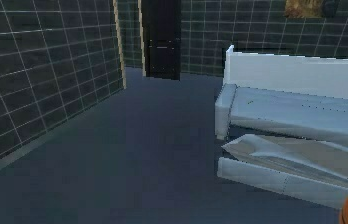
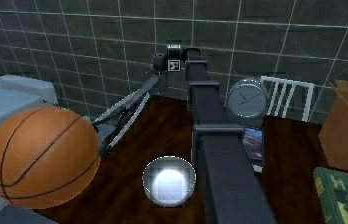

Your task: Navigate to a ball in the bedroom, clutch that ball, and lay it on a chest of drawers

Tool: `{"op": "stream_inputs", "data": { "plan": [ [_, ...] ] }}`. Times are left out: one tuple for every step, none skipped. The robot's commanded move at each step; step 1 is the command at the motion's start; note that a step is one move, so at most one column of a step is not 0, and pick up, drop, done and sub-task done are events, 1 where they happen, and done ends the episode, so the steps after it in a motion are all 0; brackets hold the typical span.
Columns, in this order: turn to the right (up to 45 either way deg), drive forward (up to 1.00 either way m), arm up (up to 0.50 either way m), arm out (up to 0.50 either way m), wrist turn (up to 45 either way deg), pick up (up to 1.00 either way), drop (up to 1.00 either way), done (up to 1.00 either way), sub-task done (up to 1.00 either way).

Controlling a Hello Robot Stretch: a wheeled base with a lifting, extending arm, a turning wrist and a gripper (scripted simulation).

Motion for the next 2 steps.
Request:
{"op": "stream_inputs", "data": {
  "plan": [
    [0.0, 0.00, 0.00, -0.42, 0.0, 0.00, 0.00, 0.00, 0.00],
    [-45.0, 0.00, 0.00, 0.00, 0.0, 0.00, 0.00, 0.00, 0.00]
  ]
}}
